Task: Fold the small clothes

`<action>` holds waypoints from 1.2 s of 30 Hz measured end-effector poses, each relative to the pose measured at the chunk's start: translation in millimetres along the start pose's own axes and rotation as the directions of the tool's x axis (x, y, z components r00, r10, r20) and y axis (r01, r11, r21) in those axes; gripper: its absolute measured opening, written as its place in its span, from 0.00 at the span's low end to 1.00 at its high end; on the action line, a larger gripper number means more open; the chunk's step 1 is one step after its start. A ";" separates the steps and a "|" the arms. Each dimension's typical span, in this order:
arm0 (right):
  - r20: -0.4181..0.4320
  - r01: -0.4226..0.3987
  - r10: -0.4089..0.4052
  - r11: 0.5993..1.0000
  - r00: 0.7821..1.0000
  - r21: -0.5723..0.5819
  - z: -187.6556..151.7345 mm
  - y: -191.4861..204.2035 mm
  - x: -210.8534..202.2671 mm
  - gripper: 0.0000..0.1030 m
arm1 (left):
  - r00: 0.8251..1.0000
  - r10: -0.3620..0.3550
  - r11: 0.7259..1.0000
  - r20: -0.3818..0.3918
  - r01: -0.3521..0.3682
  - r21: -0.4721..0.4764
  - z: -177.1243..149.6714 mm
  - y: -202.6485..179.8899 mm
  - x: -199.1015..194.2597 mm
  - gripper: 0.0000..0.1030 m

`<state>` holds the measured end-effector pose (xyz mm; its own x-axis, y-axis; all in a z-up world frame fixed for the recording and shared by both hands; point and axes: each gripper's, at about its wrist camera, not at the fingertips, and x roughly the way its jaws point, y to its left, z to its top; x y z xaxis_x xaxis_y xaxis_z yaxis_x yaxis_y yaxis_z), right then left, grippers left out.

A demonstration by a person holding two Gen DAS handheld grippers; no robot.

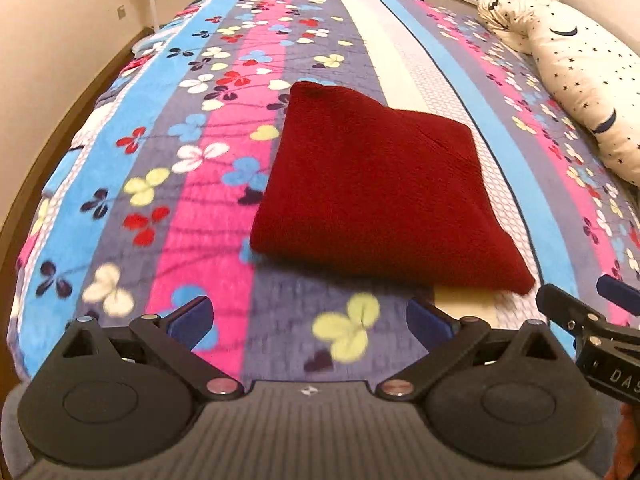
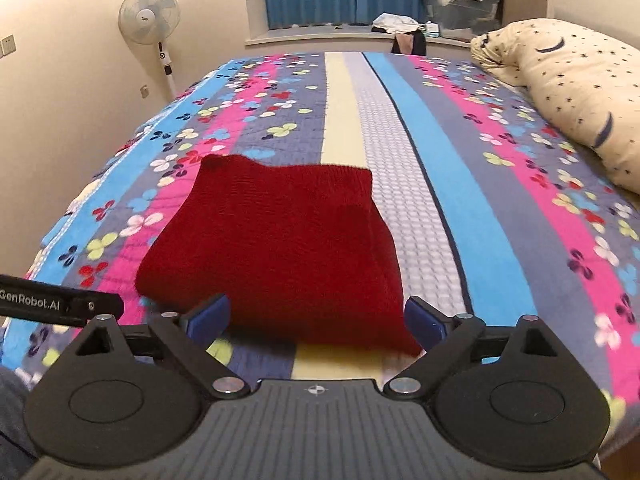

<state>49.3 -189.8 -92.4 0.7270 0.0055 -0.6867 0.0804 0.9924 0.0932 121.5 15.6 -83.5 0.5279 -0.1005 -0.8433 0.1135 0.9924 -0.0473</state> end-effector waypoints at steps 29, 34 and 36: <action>0.102 0.061 -0.055 0.997 0.993 -0.055 -41.5 27.0 -71.6 0.93 | 0.997 0.028 0.998 0.074 -0.032 0.045 -49.9 0.0 -50.0 1.00; 0.104 0.063 -0.057 0.996 0.993 -0.057 -41.3 27.1 -71.2 0.93 | 0.996 0.038 0.997 0.080 -0.043 0.057 -49.3 -2.8 -50.3 1.00; 0.097 0.060 -0.054 0.997 0.994 -0.058 -40.9 26.6 -70.7 0.93 | 0.997 0.034 0.998 0.070 -0.038 0.054 -49.4 -2.1 -49.2 1.00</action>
<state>-27.9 -158.7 -70.9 0.7843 -0.0603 -0.6175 0.0842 0.9964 0.0097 53.7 22.0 -68.3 0.5890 -0.0713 -0.8050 0.1390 0.9902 0.0140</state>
